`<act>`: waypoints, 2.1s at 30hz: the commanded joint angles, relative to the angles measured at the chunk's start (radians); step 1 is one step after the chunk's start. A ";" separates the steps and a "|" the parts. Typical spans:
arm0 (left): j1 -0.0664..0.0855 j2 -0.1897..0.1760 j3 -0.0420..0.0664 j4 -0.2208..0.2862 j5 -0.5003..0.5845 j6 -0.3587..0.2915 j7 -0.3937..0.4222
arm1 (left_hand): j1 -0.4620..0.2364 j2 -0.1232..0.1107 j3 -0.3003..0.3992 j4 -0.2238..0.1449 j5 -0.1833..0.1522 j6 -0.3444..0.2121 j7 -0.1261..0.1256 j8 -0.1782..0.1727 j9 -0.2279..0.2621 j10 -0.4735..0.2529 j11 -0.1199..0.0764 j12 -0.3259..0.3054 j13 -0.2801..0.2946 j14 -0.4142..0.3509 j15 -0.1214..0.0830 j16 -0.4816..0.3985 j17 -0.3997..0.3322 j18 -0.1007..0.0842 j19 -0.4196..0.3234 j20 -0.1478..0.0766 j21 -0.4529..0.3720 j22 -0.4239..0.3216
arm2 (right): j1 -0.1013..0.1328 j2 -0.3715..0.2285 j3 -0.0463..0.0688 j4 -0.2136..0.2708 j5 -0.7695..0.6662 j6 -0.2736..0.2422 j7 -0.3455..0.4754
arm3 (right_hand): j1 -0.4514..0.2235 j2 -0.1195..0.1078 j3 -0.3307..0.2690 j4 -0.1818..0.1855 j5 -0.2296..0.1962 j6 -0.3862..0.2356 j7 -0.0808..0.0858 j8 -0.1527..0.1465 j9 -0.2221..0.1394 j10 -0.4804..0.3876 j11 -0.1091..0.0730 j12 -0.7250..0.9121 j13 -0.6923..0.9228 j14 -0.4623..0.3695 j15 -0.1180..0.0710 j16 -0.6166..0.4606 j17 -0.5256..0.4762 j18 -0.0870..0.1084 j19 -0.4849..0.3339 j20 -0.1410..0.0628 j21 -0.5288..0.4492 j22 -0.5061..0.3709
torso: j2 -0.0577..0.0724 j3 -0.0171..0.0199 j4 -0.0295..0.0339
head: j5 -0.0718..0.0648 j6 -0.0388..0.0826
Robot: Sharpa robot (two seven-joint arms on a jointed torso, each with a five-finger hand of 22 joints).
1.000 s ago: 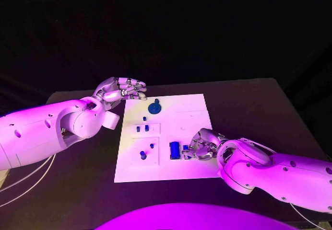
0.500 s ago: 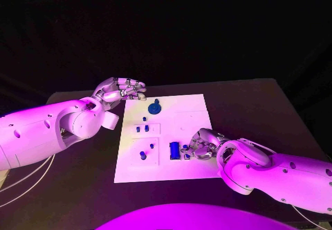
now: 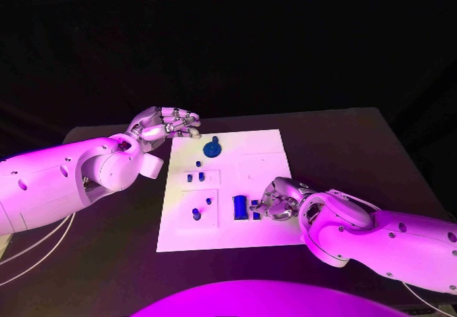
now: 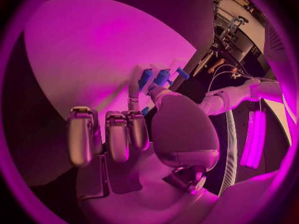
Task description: Assemble the parts on the task board
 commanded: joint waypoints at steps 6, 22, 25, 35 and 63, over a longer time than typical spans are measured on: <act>0.000 0.002 0.001 0.001 0.001 0.012 0.005 | 0.004 0.008 0.000 0.002 -0.001 -0.005 0.002 -0.004 0.002 -0.008 0.002 0.007 0.001 -0.006 -0.001 -0.006 0.001 0.012 0.008 0.001 -0.005 -0.001 | -0.001 -0.009 0.000 0.007 -0.013 0.031 0.019 | 0.028 -0.015 -0.002 -0.022 0.001 -0.014 0.000 0.009 0.006 0.075 -0.008 -0.003 0.223 0.104 -0.008 0.003 0.263 -0.013 0.069 -0.006 -0.004 0.231 | 0.000 0.0003 0.0007 | 0.002 -0.001; 0.000 0.001 0.000 -0.001 0.001 0.011 0.004 | 0.004 0.008 0.000 0.002 -0.001 -0.005 0.002 -0.004 0.002 -0.008 0.002 0.007 0.001 -0.006 -0.001 -0.006 0.001 0.012 0.008 0.001 -0.005 -0.001 | -0.009 -0.041 0.000 0.023 -0.010 0.027 0.049 | -0.006 -0.024 -0.030 0.000 0.000 -0.015 0.003 0.015 0.009 0.076 -0.005 -0.002 0.224 0.104 -0.006 0.003 0.263 -0.014 0.070 -0.006 0.000 0.232 | 0.000 0.0003 -0.0004 | 0.005 -0.004; 0.000 0.002 0.000 -0.001 0.001 0.012 0.004 | 0.004 0.008 0.000 0.002 -0.001 -0.005 0.002 -0.004 0.002 -0.008 0.002 0.007 0.001 -0.006 -0.001 -0.006 0.001 0.012 0.008 0.001 -0.005 -0.001 | -0.009 -0.039 0.000 0.018 -0.007 0.036 0.049 | 0.004 -0.027 -0.032 -0.007 0.001 -0.017 0.002 0.016 0.010 0.076 -0.006 -0.003 0.224 0.104 -0.006 0.003 0.263 -0.014 0.070 -0.006 0.000 0.232 | 0.000 0.0003 -0.0001 | 0.005 -0.004; 0.000 0.002 0.000 -0.002 0.001 0.011 0.004 | 0.004 0.008 0.000 0.002 -0.001 -0.005 0.002 -0.004 0.002 -0.008 0.002 0.007 0.001 -0.006 -0.001 -0.006 0.001 0.012 0.008 0.001 -0.005 -0.001 | -0.015 -0.017 0.000 -0.017 -0.005 0.042 0.046 | 0.045 -0.022 -0.026 -0.021 0.002 -0.021 0.000 0.018 0.011 0.076 -0.008 -0.003 0.224 0.104 -0.008 0.003 0.263 -0.014 0.070 -0.006 0.000 0.232 | 0.000 0.0010 0.0009 | 0.004 -0.005; -0.001 0.006 -0.002 -0.013 0.005 0.010 0.011 | 0.005 0.010 0.000 0.005 -0.001 -0.005 0.002 -0.004 0.002 -0.009 0.002 0.008 0.001 -0.006 -0.001 -0.007 0.004 0.012 0.011 0.001 -0.009 -0.004 | 0.002 -0.065 0.014 -0.011 0.176 -0.218 0.361 | 0.003 -0.022 -0.125 -0.002 0.001 -0.093 0.031 -0.015 0.002 0.048 0.019 -0.066 0.198 0.102 0.014 -0.002 0.253 0.006 0.036 0.009 -0.124 0.204 | -0.006 -0.0025 -0.0009 | 0.011 0.006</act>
